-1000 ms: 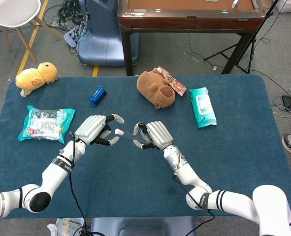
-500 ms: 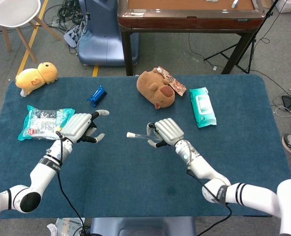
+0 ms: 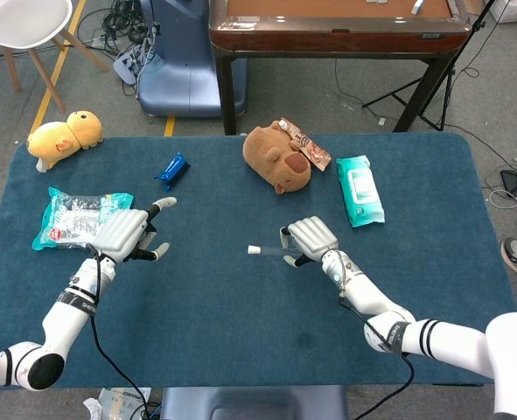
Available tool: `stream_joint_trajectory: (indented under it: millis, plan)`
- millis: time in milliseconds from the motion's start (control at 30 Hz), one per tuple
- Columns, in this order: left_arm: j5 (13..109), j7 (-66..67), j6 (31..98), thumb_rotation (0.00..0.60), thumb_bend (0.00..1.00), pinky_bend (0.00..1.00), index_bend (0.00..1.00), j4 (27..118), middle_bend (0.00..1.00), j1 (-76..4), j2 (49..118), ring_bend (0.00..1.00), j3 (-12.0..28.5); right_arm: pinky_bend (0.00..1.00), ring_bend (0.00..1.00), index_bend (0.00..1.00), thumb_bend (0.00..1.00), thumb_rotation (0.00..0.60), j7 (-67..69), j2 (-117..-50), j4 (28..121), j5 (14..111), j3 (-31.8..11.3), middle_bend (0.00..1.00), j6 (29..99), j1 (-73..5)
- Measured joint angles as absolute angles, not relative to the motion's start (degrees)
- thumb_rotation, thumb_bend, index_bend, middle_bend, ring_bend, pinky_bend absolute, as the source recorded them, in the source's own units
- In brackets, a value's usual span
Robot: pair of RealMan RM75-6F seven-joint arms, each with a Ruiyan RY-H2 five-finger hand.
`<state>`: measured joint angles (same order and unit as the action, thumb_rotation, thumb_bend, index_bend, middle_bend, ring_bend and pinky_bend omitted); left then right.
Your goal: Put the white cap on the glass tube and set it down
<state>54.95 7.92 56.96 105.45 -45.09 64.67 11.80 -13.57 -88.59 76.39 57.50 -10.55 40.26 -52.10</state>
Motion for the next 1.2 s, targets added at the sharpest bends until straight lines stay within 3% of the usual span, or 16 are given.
stream_joint_trajectory:
  millis: [267,600,733,1033,1200]
  plan:
    - [56.0,9.1,57.4,0.600,0.31,1.00,0.14,105.3,0.92,-44.3,65.4,0.92,11.0,0.96,0.97,0.66,0.56,0.600,-13.0,-92.1,71.3,57.2,-9.3,0.90,40.5,-51.6]
    - [56.6,9.2,57.1,0.600,0.31,1.00,0.14,105.0,0.92,-43.5,66.2,0.92,10.7,0.96,0.97,0.66,0.48,0.600,-12.9,-96.1,65.7,57.7,-8.4,0.88,41.4,-50.7]
    - [56.6,9.3,56.6,0.600,0.31,1.00,0.14,104.8,0.91,-43.4,66.3,0.92,10.6,0.96,0.96,0.60,0.41,0.600,-13.7,-97.3,64.0,57.5,-8.1,0.84,41.1,-50.4]
    - [56.2,9.3,56.1,0.600,0.31,1.00,0.14,104.4,0.91,-43.1,66.5,0.92,10.7,0.96,0.95,0.40,0.10,0.600,-16.6,-98.3,63.4,55.9,-8.5,0.83,41.5,-50.3]
    - [56.4,9.3,56.1,0.600,0.31,1.00,0.14,104.3,0.91,-42.9,66.4,0.92,10.9,0.96,0.95,0.37,0.05,0.600,-17.8,-98.4,64.0,55.3,-8.8,0.83,42.0,-50.2]
